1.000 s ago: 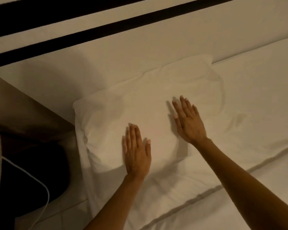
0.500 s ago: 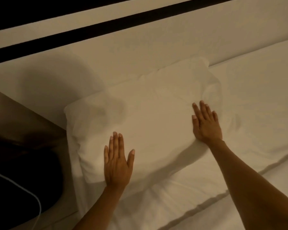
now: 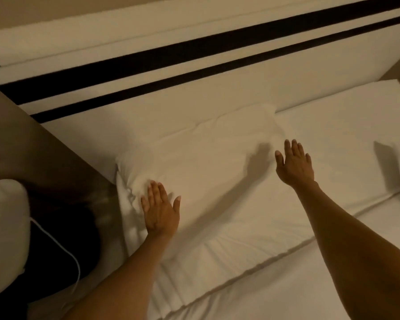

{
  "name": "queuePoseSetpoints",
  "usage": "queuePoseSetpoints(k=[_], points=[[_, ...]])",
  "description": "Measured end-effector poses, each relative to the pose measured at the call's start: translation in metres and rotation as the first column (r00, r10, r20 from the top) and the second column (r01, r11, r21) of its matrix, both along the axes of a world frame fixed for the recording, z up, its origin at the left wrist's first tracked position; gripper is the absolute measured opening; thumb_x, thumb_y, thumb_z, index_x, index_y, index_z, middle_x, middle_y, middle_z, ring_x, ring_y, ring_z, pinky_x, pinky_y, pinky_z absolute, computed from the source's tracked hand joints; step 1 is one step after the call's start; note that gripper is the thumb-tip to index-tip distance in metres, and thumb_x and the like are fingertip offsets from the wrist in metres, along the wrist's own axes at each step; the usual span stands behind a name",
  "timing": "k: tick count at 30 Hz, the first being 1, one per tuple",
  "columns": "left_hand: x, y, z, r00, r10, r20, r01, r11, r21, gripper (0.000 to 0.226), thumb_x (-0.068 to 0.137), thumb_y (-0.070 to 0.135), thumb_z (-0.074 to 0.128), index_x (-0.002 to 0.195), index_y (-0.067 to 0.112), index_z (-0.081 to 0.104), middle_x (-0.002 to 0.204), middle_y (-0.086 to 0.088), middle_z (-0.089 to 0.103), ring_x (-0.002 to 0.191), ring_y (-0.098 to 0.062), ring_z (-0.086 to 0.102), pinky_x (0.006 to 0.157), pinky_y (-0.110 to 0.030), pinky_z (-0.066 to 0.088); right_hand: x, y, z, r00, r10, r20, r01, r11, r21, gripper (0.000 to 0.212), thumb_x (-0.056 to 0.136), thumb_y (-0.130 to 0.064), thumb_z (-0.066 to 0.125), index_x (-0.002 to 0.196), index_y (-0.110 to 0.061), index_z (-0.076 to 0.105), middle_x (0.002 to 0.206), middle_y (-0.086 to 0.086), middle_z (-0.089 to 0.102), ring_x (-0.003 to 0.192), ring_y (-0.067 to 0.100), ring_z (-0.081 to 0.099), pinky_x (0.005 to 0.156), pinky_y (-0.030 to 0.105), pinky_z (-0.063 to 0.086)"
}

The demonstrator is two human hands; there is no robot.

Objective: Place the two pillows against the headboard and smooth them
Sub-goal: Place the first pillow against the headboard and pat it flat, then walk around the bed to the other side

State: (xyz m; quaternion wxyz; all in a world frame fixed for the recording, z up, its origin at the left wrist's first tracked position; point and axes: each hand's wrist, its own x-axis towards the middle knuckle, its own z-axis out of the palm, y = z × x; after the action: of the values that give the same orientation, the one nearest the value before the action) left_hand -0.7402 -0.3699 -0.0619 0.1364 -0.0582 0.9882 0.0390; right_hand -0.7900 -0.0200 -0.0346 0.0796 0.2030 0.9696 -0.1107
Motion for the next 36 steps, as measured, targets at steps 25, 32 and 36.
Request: queuePoseSetpoints(k=[25,32,36], points=[[-0.062,0.011,0.318,0.832,-0.544,-0.111,0.549,0.835,0.019,0.074,0.098,0.056,0.017,0.154,0.009,0.008,0.163,-0.011,-0.001,0.151,-0.027,-0.003,0.12,-0.047,0.001,0.128,-0.075,0.294,0.975,-0.197,-0.101,0.205,0.976,0.075,0.063,0.102,-0.046,0.017,0.154,-0.011,0.017,0.162,0.013,0.014,0.15,0.03,0.009,0.12,0.049,0.013],[-0.054,0.028,0.421,0.722,-0.661,-0.205,0.681,0.732,0.038,0.071,0.1,0.053,0.019,0.155,0.009,0.008,0.164,-0.009,0.0,0.151,-0.025,-0.001,0.12,-0.047,0.002,0.17,-0.093,0.39,0.929,-0.28,-0.243,0.326,0.93,0.171,0.062,0.102,-0.046,0.015,0.151,-0.01,0.026,0.16,0.012,0.021,0.15,0.029,0.011,0.12,0.049,0.014],[-0.028,0.04,0.463,0.627,-0.741,-0.24,0.765,0.644,0.013,0.07,0.1,0.05,0.021,0.154,0.008,0.009,0.164,-0.009,0.002,0.151,-0.024,0.0,0.12,-0.047,0.003,0.21,-0.108,0.428,0.894,-0.33,-0.302,0.397,0.897,0.194,0.062,0.102,-0.047,0.016,0.151,-0.01,0.026,0.161,0.011,0.021,0.15,0.028,0.01,0.121,0.048,0.012]])
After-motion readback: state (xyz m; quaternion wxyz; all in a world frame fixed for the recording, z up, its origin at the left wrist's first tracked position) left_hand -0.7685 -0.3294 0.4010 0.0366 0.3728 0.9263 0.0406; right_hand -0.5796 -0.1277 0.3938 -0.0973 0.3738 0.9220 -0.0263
